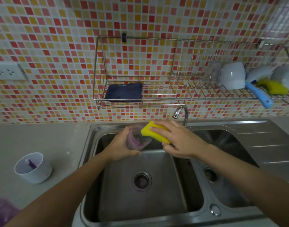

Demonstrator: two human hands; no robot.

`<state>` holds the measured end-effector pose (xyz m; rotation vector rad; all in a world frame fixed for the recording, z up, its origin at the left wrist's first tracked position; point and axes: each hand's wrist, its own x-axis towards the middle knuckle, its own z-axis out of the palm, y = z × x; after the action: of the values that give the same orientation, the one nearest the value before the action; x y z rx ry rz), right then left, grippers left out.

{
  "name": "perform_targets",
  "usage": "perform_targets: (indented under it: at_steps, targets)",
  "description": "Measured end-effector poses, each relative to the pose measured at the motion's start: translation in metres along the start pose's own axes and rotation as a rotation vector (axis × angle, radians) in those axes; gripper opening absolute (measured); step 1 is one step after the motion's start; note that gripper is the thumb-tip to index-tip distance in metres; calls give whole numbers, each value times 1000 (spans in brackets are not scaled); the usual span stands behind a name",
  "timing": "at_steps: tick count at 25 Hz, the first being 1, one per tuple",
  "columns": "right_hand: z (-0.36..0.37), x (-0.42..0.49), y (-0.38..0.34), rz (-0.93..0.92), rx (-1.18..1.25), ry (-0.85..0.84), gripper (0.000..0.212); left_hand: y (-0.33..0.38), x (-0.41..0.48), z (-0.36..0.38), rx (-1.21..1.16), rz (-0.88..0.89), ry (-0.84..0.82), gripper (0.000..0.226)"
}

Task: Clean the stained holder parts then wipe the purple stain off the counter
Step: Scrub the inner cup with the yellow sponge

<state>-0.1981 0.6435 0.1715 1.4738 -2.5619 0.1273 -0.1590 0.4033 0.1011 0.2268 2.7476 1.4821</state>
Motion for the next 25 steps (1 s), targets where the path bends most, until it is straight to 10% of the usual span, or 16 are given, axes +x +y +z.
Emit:
perform_targets:
  at_steps: [18,25]
  targets:
    - [8,1,19,-634,-378,-58,19,14,-12,34,-30,101,-105,109]
    - [25,-17,3,-349,-98,-1,21,21,-13,56,228,224,194,90]
